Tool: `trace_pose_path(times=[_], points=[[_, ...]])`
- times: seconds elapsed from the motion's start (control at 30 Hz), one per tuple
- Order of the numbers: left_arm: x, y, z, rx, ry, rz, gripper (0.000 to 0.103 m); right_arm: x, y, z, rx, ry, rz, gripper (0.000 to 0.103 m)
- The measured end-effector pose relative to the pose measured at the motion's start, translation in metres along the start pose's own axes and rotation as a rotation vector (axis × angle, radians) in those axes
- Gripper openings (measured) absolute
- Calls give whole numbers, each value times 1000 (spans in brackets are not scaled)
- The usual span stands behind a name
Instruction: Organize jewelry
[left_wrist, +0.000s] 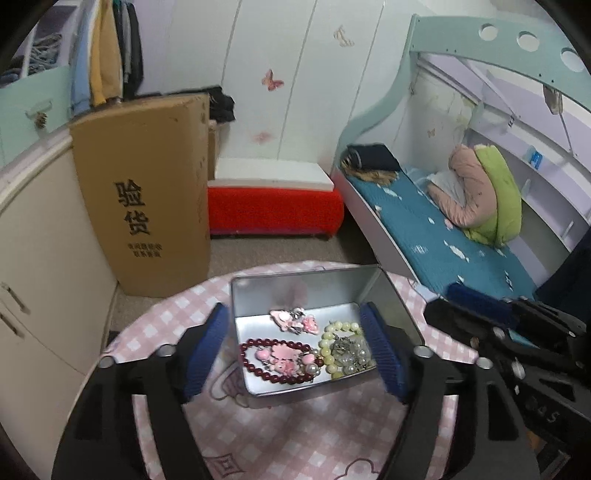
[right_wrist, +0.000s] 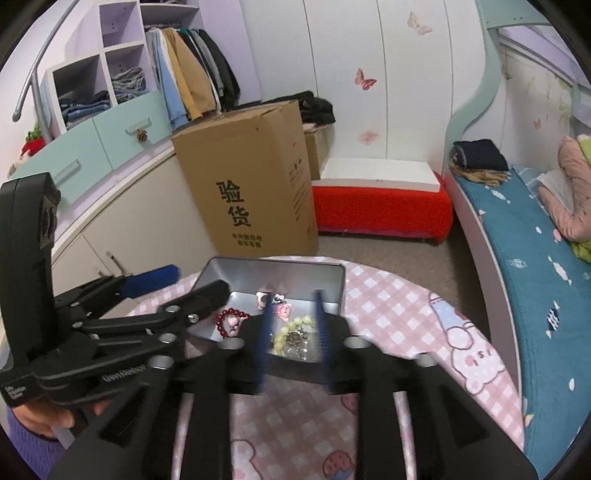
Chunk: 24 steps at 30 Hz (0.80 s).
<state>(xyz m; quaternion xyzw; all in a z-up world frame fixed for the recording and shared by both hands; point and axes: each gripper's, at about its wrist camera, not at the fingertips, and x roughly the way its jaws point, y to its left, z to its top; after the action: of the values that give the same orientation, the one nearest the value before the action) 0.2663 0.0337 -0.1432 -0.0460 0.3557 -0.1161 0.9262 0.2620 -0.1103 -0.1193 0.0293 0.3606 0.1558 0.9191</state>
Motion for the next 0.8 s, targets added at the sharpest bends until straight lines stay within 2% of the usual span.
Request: trace_pose_path(times=[0.07,0.2,0.3,0.4,0.5,0.53,0.67,0.8], points=[[-16,-1,-1,6,-43,34,81,-11,0,0,-4,-18,-1,51],[-46,-4,-2,23,-87,72,83,-38,5,-3,-20,-54,-17,58],[-68,-7,-6,34,-108,112,90,-62,7,-9,-22,-87,-26,62],[-93,-13,-12,42,-146,144,91,-88,12,-19,-26,-115,-37,67],[-119,-21,-18,60,-180,159,92,-108,16,-25,-27,-136,-56,71],[-127,-24,-19,63,-192,162,96,-118,19,-29,-27,-152,-55,72],[-165,-37,-28,85,-257,166,96,-152,31,-39,-46,-197,-78,82],[-191,-49,-40,110,-283,168,96,-183,45,-47,-75,-245,-102,84]])
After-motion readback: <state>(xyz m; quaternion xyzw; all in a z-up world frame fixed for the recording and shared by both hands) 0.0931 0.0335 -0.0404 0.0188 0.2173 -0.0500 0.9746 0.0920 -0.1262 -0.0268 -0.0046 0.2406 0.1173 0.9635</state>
